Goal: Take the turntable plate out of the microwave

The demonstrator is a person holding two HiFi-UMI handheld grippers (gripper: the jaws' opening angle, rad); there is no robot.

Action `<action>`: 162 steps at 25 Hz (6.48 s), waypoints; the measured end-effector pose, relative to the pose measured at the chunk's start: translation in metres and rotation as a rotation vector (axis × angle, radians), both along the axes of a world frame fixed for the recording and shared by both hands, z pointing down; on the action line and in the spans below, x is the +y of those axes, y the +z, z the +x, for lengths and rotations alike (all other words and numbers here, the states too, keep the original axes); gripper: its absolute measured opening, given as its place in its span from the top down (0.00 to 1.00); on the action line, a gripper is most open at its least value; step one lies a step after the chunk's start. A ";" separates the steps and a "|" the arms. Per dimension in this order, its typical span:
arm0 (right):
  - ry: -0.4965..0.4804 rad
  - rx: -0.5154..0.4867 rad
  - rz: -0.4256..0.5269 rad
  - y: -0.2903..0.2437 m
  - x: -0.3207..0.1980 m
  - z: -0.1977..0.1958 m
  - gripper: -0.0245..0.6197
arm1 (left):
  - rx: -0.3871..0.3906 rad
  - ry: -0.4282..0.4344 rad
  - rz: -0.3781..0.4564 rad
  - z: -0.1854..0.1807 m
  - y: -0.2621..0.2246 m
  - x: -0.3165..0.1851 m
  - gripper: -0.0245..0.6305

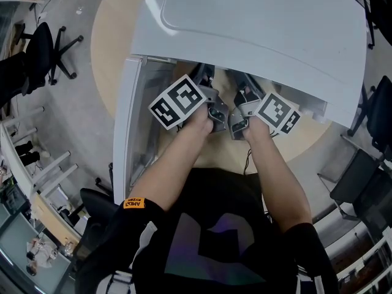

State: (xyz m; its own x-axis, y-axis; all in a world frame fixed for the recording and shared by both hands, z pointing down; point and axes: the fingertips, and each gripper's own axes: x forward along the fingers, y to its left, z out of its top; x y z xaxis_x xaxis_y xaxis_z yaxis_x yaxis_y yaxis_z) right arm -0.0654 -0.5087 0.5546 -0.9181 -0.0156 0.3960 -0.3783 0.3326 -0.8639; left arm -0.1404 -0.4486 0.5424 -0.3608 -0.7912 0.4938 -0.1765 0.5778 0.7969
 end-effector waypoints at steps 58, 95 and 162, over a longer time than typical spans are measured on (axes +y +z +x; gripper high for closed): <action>0.145 -0.211 -0.189 -0.014 -0.020 -0.028 0.86 | 0.098 0.067 0.191 0.002 -0.008 -0.016 0.81; 0.210 -0.421 -0.301 -0.049 -0.025 -0.001 0.88 | 0.110 -0.043 0.310 -0.001 -0.028 -0.014 0.81; -0.083 -0.347 -0.284 -0.039 0.171 0.292 0.85 | 0.113 -0.179 0.301 0.309 -0.019 0.192 0.81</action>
